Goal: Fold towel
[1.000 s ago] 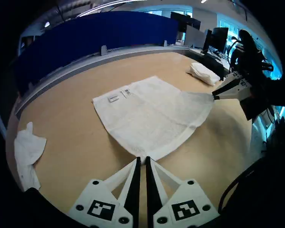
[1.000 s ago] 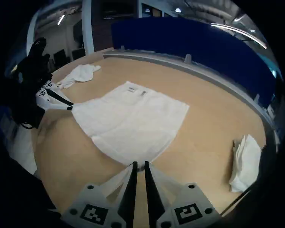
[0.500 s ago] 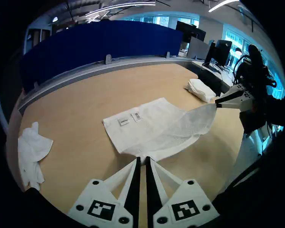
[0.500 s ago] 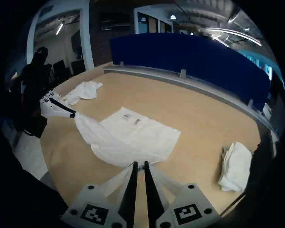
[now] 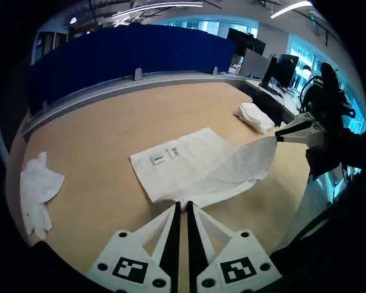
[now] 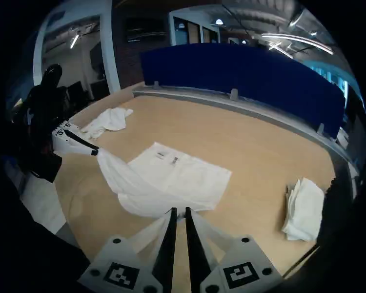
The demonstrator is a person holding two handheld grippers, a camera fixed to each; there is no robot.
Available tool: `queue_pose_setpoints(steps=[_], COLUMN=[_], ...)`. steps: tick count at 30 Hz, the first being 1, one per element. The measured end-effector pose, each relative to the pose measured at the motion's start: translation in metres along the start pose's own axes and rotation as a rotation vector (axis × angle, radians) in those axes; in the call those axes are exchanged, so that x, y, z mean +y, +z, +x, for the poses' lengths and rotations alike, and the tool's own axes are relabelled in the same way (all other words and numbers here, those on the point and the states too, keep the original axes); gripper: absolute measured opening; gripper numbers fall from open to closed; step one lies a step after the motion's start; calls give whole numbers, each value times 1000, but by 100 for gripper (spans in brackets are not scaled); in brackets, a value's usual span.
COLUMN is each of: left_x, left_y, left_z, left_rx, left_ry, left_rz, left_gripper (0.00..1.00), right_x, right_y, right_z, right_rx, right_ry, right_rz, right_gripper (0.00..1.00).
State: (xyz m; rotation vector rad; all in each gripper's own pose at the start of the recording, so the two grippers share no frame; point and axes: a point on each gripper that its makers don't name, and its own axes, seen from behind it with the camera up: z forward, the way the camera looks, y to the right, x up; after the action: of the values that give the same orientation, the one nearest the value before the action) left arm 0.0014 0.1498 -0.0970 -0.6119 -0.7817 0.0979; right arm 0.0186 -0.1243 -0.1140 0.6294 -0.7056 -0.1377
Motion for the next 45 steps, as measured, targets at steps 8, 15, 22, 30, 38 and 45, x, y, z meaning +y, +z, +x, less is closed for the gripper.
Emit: queue_pose_setpoints(steps=[8,15,22,30,38,45], left_x=[-10,-24,-39,-56,-71,-77], left_y=[3,11,31,65,100,122], left_z=[5,19,30,36,31,29], left_rx=[-10,-17,-47,-84,-126,-135], left_ry=[-27,-31,-30,-16,-4,6], left_rz=[10,24,19,5,-15,-28], left_gripper=[9,9,9,9,9,9], right_x=[7,17,39,71,92,101], right_y=[7,21,48,85,118,135], right_z=[5,14,26,32,24,16], right_rx=[-5,-8,-7,-20,-55,-78], right_ry=[-5,-10,1,46,93,110], right_rz=[-4,-9,-23,-47,-61,-74], right_gripper=[13,12,12,12,12,12])
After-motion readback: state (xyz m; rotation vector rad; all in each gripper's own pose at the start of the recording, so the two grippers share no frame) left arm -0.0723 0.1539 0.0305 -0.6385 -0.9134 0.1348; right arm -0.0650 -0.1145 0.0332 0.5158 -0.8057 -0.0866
